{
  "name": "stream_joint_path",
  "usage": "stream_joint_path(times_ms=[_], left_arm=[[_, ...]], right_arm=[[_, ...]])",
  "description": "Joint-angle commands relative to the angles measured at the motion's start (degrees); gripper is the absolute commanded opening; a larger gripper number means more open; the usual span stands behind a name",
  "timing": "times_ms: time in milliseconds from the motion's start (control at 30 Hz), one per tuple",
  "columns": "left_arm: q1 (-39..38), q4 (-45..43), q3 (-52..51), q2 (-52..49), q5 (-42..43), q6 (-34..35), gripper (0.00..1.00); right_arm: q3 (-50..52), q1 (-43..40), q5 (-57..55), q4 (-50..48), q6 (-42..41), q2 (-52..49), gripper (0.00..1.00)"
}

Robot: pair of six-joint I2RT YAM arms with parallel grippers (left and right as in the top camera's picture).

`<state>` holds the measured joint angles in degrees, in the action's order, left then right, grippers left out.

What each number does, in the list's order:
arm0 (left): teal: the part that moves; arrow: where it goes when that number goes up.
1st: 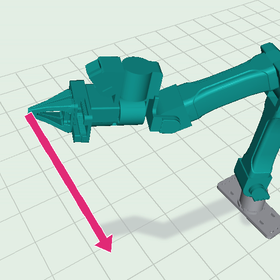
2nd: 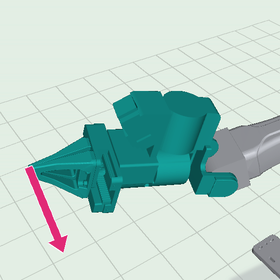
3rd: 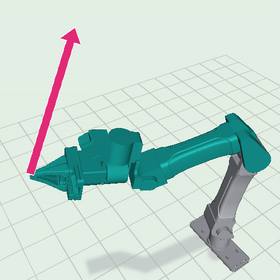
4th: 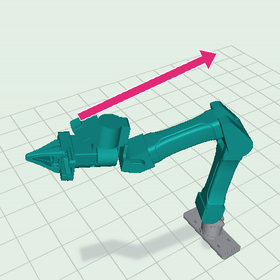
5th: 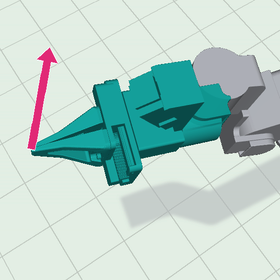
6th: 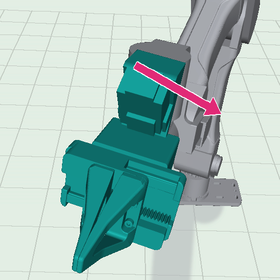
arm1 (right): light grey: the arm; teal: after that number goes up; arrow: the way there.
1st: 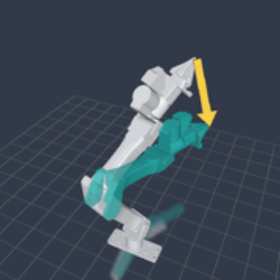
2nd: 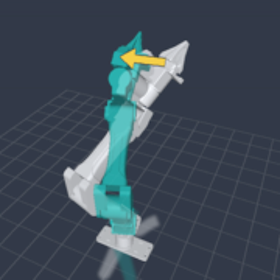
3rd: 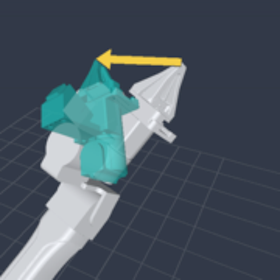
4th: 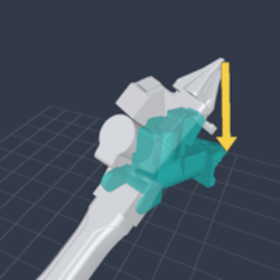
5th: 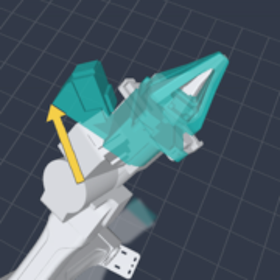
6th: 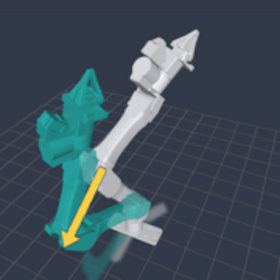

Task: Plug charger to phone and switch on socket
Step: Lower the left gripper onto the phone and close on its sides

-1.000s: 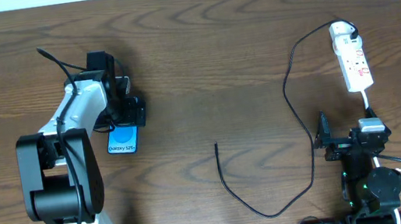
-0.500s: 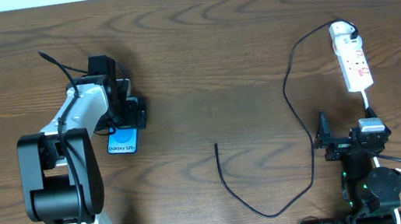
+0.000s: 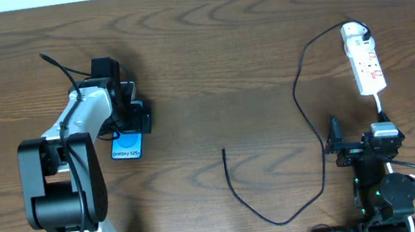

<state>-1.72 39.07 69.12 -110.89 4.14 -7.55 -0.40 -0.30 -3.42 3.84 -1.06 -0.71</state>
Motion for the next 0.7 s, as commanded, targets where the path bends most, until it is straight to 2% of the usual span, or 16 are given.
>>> stream_joint_path(times_ms=[0,667], left_arm=[[0.0,0.0,-1.1,-0.8,-0.1,-0.1,0.98],[0.0,0.0,-1.2,-0.8,-0.1,-0.1,0.98]], right_arm=[[0.1,0.4,-0.1,0.2,-0.6,0.4,0.99],[0.1,0.4,-0.1,0.2,-0.6,0.4,0.99]])
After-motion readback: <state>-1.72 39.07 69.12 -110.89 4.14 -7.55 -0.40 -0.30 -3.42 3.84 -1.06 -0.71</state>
